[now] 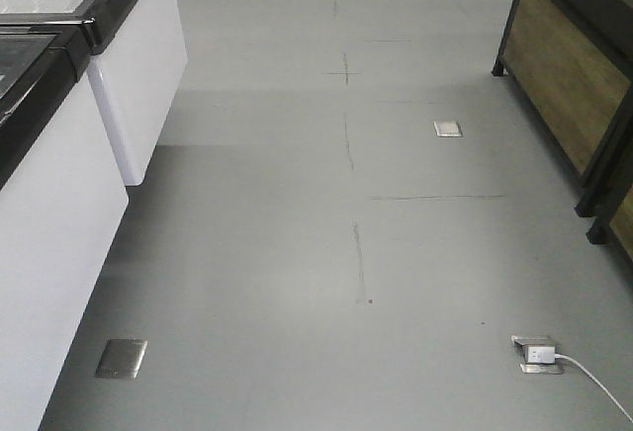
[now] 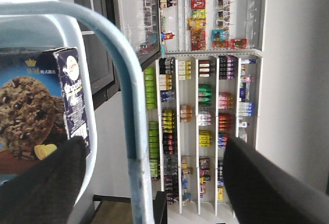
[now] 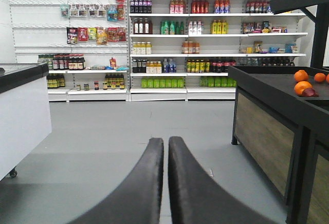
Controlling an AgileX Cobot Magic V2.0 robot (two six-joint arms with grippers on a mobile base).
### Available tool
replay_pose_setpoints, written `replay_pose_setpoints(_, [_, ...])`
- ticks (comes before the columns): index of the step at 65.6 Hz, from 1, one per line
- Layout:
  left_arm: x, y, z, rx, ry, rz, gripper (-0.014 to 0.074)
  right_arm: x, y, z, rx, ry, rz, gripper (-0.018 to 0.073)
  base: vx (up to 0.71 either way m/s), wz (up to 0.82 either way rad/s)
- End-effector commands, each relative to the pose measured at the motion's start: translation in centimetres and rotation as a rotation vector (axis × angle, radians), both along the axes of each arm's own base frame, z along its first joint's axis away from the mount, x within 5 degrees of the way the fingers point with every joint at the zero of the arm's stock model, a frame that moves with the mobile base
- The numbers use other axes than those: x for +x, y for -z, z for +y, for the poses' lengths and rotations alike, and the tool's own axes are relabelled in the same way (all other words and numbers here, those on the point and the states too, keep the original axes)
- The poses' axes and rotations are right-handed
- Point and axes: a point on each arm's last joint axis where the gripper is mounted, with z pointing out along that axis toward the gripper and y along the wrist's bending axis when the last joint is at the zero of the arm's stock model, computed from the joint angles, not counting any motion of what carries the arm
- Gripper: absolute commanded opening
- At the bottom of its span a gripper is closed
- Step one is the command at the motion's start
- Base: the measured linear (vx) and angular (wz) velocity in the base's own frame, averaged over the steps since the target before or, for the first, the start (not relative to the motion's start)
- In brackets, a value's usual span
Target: Left arm holds basket, right arm returns cookies
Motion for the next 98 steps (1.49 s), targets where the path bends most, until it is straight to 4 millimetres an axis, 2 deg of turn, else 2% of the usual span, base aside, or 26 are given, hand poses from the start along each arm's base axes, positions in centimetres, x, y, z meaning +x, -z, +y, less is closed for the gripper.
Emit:
replay_pose_setpoints(1, [0.5, -3.2, -1.3, 0.028, 0.018, -0.135, 0.0535, -0.1, -0.2, 0.1, -0.022, -0.006, -0.071, -0.0006, 0.0, 0.0])
replay_pose_setpoints(13, [2.1, -2.8, -1.8, 0.007, 0.052, -0.159, 0.0535, -0.1, -0.2, 0.1, -0.022, -0.006, -0.071, -0.0006, 0.0, 0.0])
replay_pose_setpoints(29, [2.0, -2.7, -1.5, -0.015, 0.03, -0.166, 0.0532, -0.1, -0.2, 0.1, -0.022, -0.006, -0.071, -0.0006, 0.0, 0.0])
replay_pose_setpoints(36, [2.0, -2.7, -1.6, -0.033, 0.035, -0.164, 0.0494, -0.1, -0.2, 0.1, -0.022, -0.006, -0.071, -0.0006, 0.0, 0.0])
replay_pose_setpoints(42, [2.0, -2.7, -1.6, -0.034, 0.04, -0.164, 0.0409, -0.1, -0.2, 0.1, -0.022, -0.006, -0.071, -0.0006, 0.0, 0.0])
replay_pose_setpoints(47, [2.0, -2.6, -1.8, -0.031, 0.055, -0.158, 0.0302, -0.1, -0.2, 0.1, -0.022, -0.006, -0.071, -0.0006, 0.0, 0.0])
replay_pose_setpoints(58, [2.0, -2.4, -2.0, -0.022, 0.082, -0.128, -0.001, -0.1, -0.2, 0.1, -0.022, -0.006, -0.071, -0.0006, 0.0, 0.0])
replay_pose_setpoints(64, [1.9, -2.8, -2.2, -0.026, 0.084, -0.149, -0.0008, -0.1, -0.2, 0.1, -0.022, -0.006, -0.071, -0.0006, 0.0, 0.0])
replay_pose_setpoints(73, [1.7, -4.9, -2.5, -0.053, 0.064, -0.305, -0.0006, -0.1, -0.2, 0.1, -0.022, -0.006, -0.071, -0.0006, 0.0, 0.0])
replay_pose_setpoints(83, [1.5, -8.1, -3.7, 0.039, 0.09, -0.347, -0.0006, -0.1, -0.2, 0.1, -0.022, -0.006, -0.071, -0.0006, 0.0, 0.0])
replay_pose_setpoints(92, [2.0, -12.1, -6.2, 0.151, 0.173, -0.408, -0.0006, -0.1, -0.2, 0.1, -0.022, -0.006, -0.071, -0.0006, 0.0, 0.0])
replay_pose_setpoints(98, [2.8, -14.6, -9.0, 0.219, 0.256, -0.45, -0.0004, -0.1, -0.2, 0.1, -0.022, -0.006, -0.071, -0.0006, 0.0, 0.0])
